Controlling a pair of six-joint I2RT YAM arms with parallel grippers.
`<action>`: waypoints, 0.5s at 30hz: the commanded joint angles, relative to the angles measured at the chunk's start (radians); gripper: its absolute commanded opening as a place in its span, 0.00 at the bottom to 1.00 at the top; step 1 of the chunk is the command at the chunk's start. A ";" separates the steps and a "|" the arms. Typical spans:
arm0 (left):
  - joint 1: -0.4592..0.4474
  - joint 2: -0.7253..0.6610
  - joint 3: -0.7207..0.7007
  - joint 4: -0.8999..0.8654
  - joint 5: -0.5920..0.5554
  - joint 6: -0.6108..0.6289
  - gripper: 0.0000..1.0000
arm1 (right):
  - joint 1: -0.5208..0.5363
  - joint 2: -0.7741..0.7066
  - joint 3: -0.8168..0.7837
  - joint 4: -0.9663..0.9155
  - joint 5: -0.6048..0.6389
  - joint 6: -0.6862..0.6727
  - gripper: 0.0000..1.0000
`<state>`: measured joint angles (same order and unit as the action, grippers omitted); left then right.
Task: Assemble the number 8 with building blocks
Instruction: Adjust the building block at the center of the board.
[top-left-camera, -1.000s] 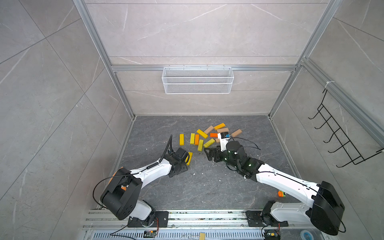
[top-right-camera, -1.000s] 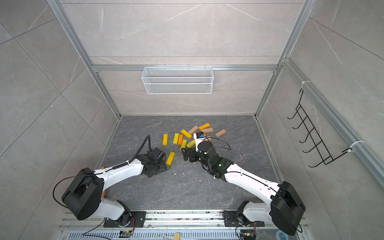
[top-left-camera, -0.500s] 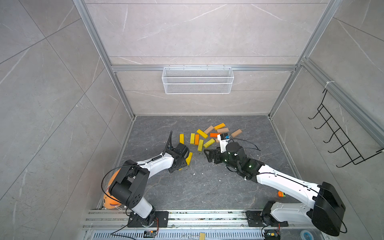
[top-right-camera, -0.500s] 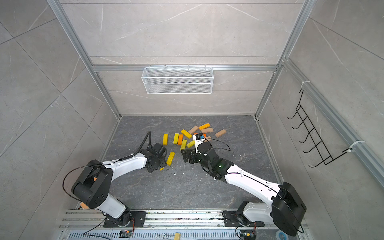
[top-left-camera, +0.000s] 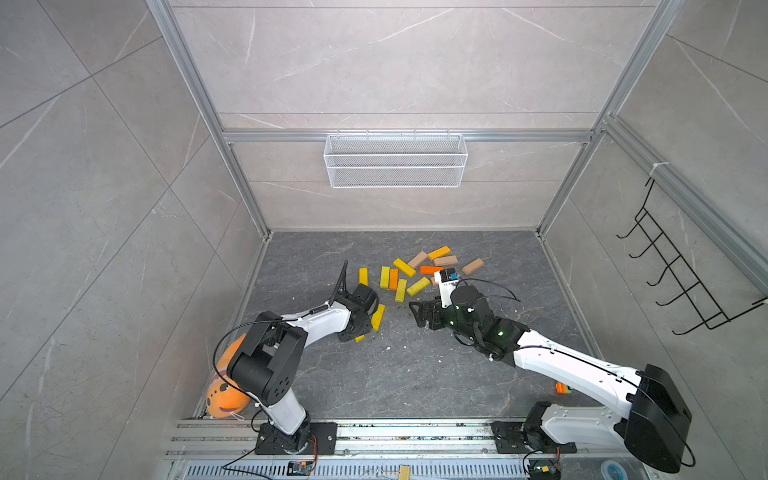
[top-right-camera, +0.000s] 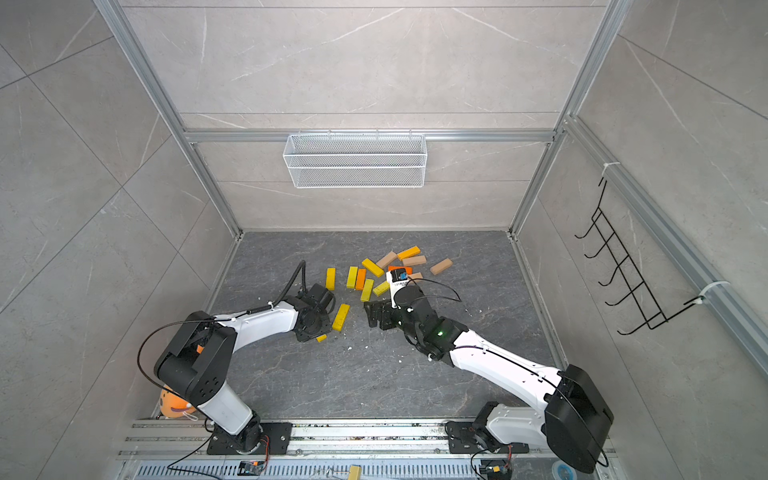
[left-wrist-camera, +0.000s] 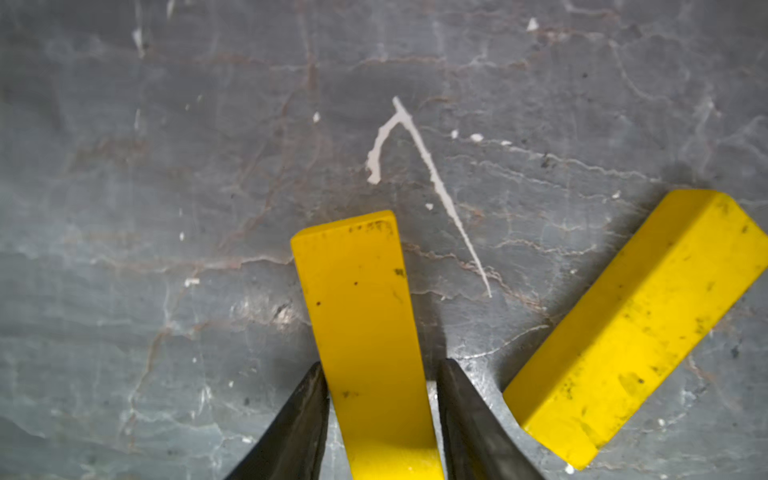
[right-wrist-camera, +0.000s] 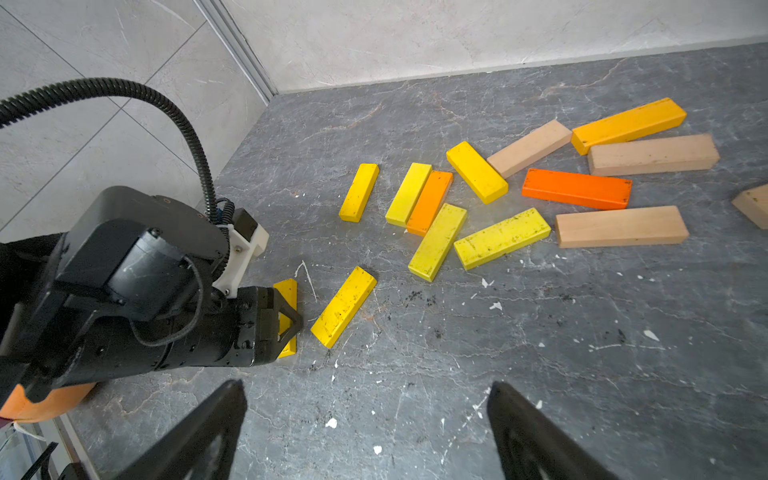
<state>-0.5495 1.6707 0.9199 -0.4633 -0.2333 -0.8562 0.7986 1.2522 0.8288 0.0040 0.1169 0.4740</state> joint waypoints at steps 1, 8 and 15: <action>0.006 0.004 0.021 0.013 0.016 0.119 0.35 | 0.007 -0.025 -0.006 -0.033 0.019 -0.028 0.94; 0.010 -0.002 0.021 0.043 0.090 0.346 0.30 | 0.008 -0.040 -0.036 -0.038 0.012 -0.026 0.93; 0.010 0.029 0.047 0.051 0.150 0.428 0.29 | 0.007 -0.052 -0.050 -0.047 0.012 -0.026 0.92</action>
<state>-0.5430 1.6829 0.9340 -0.4210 -0.1276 -0.5060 0.7986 1.2263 0.7952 -0.0235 0.1169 0.4675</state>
